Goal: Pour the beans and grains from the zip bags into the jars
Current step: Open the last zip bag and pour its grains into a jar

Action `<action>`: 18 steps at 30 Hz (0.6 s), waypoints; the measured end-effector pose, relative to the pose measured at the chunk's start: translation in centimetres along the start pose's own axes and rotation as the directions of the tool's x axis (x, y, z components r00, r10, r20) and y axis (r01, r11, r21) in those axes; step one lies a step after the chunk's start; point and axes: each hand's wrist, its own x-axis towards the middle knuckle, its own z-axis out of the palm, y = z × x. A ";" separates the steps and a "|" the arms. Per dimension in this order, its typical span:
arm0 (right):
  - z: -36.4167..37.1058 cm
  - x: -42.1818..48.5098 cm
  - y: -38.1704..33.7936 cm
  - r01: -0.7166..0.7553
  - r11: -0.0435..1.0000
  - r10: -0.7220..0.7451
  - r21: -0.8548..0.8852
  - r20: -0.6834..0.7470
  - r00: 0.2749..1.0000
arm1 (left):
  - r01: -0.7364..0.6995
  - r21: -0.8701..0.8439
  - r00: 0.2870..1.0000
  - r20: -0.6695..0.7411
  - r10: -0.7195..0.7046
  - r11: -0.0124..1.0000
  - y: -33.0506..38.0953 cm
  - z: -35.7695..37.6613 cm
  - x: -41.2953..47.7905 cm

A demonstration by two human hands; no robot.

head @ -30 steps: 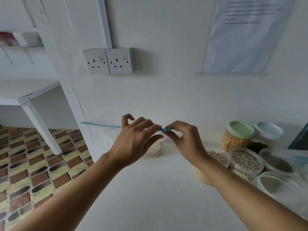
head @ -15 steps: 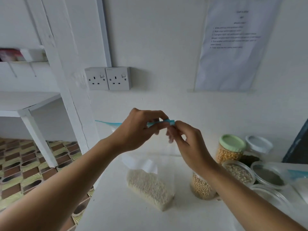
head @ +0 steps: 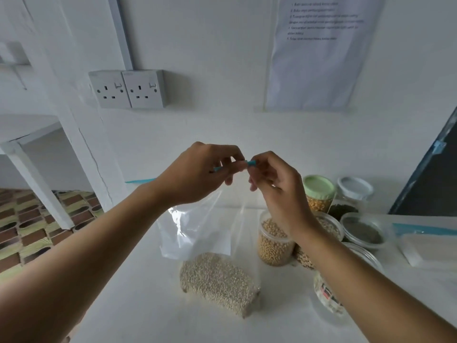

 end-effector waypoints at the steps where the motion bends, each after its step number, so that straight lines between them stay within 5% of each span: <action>1: -0.1 0.2 0.1 -0.012 1.000 0.012 0.006 -0.014 1.000 | 0.003 0.021 1.000 -0.012 -0.003 1.000 0.0 0.2 0.3; 10: -3.1 0.8 2.8 -0.239 0.951 0.282 0.196 -0.233 0.931 | 0.125 0.123 0.989 -0.092 -0.114 0.985 -3.9 -0.1 -1.0; 18: -3.4 0.7 4.3 -0.259 0.925 0.338 0.280 -0.289 0.896 | 0.233 0.106 0.965 -0.147 -0.216 0.967 -7.7 -3.6 -4.4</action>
